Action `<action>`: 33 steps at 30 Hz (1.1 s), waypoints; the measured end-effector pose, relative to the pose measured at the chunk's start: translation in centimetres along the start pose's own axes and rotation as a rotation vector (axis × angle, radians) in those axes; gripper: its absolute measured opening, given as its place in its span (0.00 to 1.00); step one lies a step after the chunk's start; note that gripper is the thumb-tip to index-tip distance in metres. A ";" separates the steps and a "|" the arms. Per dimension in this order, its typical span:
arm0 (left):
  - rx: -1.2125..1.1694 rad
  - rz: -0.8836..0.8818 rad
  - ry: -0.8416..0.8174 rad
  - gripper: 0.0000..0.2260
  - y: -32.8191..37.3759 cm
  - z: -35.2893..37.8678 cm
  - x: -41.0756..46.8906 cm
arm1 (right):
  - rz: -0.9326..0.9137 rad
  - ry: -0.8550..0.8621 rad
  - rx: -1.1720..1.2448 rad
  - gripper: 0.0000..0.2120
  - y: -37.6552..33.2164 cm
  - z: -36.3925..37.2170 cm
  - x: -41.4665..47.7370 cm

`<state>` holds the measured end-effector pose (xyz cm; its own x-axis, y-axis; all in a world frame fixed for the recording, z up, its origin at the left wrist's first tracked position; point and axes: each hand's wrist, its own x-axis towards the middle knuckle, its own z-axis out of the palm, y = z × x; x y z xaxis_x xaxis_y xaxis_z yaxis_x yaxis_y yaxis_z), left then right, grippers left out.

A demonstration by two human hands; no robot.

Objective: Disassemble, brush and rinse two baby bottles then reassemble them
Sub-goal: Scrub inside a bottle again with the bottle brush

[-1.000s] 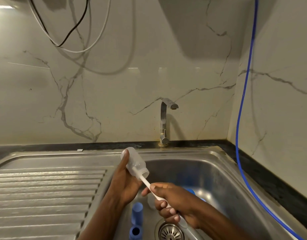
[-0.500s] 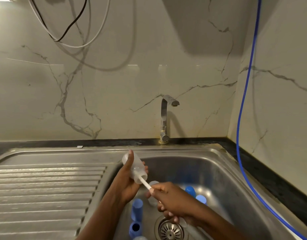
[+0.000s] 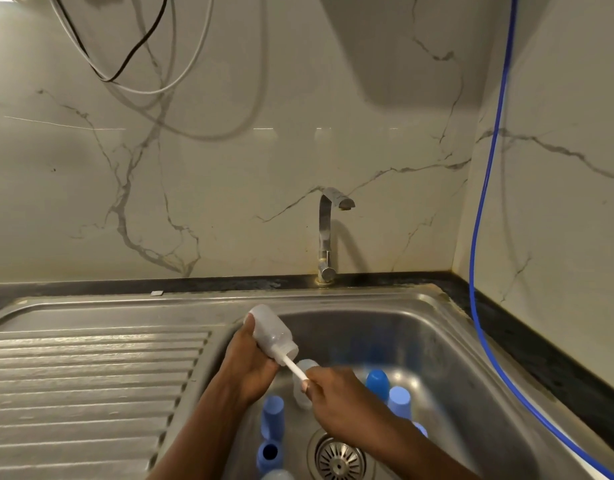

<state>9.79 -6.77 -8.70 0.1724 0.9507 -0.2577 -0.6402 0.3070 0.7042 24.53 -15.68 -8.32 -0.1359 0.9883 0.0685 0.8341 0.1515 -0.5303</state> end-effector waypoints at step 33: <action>0.092 0.102 -0.100 0.26 0.6 0.8 -0.5 | 0.172 -0.185 0.602 0.13 -1.8 -2.1 -0.8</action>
<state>9.90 -7.06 -7.59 0.1863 0.9753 -0.1182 -0.5878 0.2071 0.7821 24.30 -16.72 -5.65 -0.1621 0.9707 -0.1774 0.4147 -0.0961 -0.9049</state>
